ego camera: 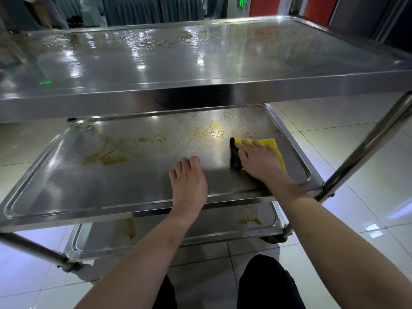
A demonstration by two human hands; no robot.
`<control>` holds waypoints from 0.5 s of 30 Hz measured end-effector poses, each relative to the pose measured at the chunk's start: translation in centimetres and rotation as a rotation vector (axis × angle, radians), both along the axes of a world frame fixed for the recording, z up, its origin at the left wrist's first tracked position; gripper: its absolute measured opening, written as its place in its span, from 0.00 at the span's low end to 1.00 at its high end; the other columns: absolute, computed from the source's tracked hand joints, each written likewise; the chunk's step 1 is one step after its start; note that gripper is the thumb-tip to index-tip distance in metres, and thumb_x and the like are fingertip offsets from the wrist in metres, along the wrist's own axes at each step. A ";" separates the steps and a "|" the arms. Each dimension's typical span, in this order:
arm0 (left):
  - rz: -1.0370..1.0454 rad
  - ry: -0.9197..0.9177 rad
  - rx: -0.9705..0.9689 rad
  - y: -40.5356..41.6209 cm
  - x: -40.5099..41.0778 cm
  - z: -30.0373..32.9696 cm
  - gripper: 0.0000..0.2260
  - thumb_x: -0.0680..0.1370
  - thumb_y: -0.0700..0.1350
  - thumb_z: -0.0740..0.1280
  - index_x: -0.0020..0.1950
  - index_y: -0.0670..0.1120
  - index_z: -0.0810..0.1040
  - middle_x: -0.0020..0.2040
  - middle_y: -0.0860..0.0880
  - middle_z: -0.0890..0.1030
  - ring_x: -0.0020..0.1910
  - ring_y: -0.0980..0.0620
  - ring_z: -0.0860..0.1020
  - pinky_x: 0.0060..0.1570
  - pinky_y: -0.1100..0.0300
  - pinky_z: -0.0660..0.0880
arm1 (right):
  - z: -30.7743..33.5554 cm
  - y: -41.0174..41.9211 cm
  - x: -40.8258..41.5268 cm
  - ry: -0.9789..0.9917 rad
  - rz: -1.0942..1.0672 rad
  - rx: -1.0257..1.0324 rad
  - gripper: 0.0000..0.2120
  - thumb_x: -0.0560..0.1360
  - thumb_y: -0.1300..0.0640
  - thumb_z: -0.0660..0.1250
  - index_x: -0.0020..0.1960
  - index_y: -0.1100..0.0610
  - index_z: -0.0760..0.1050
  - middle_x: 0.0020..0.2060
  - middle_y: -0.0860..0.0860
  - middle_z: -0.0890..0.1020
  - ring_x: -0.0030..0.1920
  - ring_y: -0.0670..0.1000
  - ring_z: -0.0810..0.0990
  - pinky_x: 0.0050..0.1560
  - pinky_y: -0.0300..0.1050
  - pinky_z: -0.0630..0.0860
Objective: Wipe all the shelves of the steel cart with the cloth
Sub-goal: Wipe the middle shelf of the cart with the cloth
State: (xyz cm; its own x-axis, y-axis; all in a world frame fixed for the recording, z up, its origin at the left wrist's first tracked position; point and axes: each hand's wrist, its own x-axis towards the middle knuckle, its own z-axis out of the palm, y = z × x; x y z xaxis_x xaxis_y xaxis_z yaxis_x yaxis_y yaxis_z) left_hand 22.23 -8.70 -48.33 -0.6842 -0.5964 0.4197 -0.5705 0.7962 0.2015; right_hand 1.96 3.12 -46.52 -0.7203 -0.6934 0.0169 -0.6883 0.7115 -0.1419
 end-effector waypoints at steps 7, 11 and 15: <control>0.032 -0.001 0.015 -0.3 -0.2 -0.1 0.14 0.74 0.37 0.60 0.59 0.47 0.69 0.54 0.44 0.74 0.52 0.42 0.71 0.50 0.49 0.69 | -0.1 -6.3 5.2 -0.028 0.161 0.017 0.25 0.86 0.45 0.44 0.83 0.41 0.58 0.83 0.42 0.56 0.84 0.51 0.53 0.81 0.62 0.51; 0.050 0.009 0.021 -0.4 -0.2 -0.3 0.13 0.75 0.37 0.60 0.59 0.46 0.70 0.52 0.44 0.75 0.51 0.41 0.71 0.50 0.48 0.69 | 0.1 -6.1 5.5 -0.045 0.159 -0.005 0.25 0.87 0.45 0.44 0.83 0.40 0.58 0.83 0.41 0.56 0.84 0.50 0.52 0.81 0.59 0.50; 0.030 0.006 0.010 -0.5 -0.2 -0.5 0.15 0.74 0.36 0.62 0.59 0.46 0.69 0.53 0.44 0.74 0.51 0.41 0.71 0.50 0.48 0.69 | -0.1 -4.5 3.6 -0.050 0.165 0.009 0.25 0.86 0.44 0.44 0.83 0.39 0.57 0.83 0.39 0.55 0.83 0.47 0.52 0.82 0.57 0.50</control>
